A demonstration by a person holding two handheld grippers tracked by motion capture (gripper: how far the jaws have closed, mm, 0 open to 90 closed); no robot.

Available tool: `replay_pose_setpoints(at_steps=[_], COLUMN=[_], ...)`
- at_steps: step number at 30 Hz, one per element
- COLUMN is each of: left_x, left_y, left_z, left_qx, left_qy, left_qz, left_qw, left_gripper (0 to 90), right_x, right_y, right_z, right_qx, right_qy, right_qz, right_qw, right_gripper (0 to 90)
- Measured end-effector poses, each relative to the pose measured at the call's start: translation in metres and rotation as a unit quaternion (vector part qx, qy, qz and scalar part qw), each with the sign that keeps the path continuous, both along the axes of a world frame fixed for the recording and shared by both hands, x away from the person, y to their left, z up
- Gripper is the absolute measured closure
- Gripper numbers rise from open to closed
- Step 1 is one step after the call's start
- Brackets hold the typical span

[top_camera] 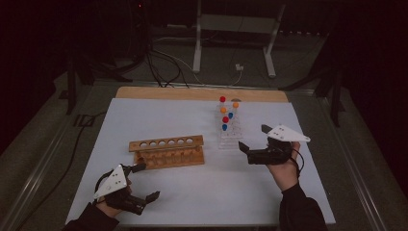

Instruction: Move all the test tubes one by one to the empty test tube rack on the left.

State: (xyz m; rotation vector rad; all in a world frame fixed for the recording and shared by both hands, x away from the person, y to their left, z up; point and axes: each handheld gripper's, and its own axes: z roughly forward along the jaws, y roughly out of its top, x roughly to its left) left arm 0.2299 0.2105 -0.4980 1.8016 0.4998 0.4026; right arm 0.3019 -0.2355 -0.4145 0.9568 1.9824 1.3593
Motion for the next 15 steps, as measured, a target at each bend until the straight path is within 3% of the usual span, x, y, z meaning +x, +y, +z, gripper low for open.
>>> replay_pose_setpoints(at_steps=[8, 15], left_x=[0.0, 0.0], left_y=[-0.001, -0.001], left_z=[0.0, 0.0], left_qx=[0.002, 0.003], left_qy=[-0.001, -0.001], left_qz=[-0.001, -0.002], left_qw=[1.0, 1.0], left_gripper=[0.5, 0.5], right_x=[0.023, 0.042], right_y=[0.02, 0.033], right_z=[0.0, -0.01], right_qx=[0.005, 0.004], right_qy=[0.009, 0.04], right_qz=[-0.024, -0.026], right_qw=[0.9997, 0.9988], right_gripper=[0.0, 0.0])
